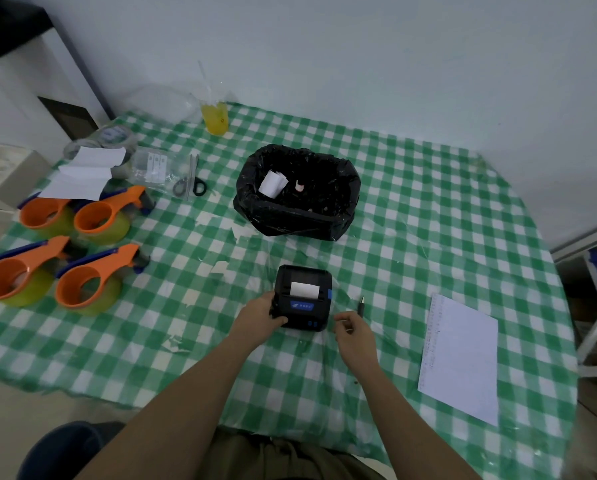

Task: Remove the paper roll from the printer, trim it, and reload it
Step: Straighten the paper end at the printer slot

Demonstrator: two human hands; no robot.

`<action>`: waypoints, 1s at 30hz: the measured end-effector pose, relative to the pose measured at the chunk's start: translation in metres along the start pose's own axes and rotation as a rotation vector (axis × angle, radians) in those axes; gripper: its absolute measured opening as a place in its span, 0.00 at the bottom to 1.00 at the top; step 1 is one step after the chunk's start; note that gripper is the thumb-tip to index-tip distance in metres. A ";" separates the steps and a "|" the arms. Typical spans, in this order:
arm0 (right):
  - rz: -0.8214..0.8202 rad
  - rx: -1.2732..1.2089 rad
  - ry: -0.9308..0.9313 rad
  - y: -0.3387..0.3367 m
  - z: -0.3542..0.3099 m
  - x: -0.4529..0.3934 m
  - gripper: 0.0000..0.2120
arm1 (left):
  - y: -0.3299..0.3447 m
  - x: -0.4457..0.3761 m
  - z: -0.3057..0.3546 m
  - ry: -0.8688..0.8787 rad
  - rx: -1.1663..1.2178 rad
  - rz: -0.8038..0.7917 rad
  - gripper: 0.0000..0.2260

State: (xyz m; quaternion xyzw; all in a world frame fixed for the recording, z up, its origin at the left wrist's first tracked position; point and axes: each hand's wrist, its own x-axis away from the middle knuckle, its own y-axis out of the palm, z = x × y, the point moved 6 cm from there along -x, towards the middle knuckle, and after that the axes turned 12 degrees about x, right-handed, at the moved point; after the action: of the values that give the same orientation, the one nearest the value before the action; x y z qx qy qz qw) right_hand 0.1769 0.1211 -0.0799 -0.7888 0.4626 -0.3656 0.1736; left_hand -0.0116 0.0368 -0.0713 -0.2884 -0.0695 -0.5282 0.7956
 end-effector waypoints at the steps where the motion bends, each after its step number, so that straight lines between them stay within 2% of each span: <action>1: -0.001 0.002 0.002 0.000 0.000 0.000 0.06 | 0.000 0.000 -0.001 -0.002 0.000 -0.002 0.21; 30: -0.023 -0.005 0.032 0.007 -0.002 -0.001 0.06 | -0.002 0.001 -0.001 0.027 0.024 -0.014 0.21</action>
State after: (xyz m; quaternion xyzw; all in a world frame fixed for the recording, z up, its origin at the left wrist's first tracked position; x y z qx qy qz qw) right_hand 0.1705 0.1184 -0.0829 -0.7887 0.4570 -0.3788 0.1598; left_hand -0.0130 0.0352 -0.0715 -0.2709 -0.0672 -0.5368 0.7962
